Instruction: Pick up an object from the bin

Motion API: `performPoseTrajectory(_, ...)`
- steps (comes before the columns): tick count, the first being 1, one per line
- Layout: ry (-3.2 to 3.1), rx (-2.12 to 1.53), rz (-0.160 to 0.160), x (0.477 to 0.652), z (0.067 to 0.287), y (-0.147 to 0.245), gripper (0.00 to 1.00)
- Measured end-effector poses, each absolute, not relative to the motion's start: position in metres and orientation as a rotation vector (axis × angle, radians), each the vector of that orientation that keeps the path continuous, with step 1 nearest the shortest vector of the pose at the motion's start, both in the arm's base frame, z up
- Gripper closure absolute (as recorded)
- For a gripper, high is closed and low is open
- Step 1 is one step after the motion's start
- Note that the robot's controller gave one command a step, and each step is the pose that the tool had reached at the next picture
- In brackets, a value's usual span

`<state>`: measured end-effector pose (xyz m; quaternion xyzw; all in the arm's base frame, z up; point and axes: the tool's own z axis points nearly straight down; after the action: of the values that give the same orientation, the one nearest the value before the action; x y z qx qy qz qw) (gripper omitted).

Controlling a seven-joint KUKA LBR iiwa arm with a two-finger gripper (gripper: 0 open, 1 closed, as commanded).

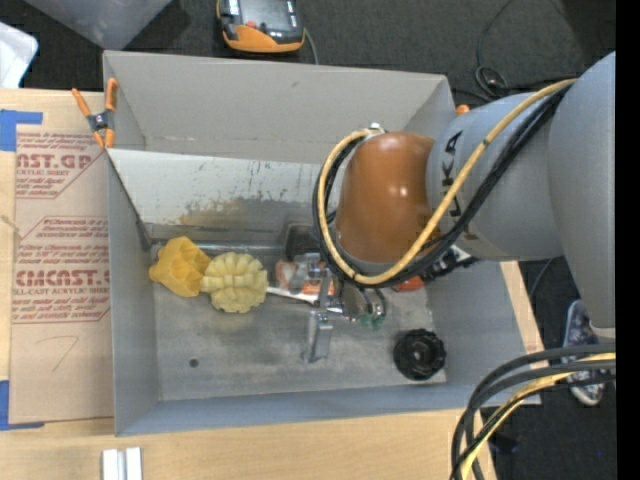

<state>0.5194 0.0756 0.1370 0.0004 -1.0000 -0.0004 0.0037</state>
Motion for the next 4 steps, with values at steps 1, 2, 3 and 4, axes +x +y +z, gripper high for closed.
performPoseTrajectory(1, -3.142, -0.001, -0.002, 0.521, 0.141, 0.075, 0.0)
performPoseTrajectory(2, -3.129, -0.118, -0.006, 0.58, 0.07, 0.058, 0.0)
performPoseTrajectory(3, -3.121, -0.127, -0.01, 0.585, 0.07, 0.059, 0.0)
performPoseTrajectory(4, -3.123, -0.117, -0.009, 0.58, 0.071, 0.06, 0.0)
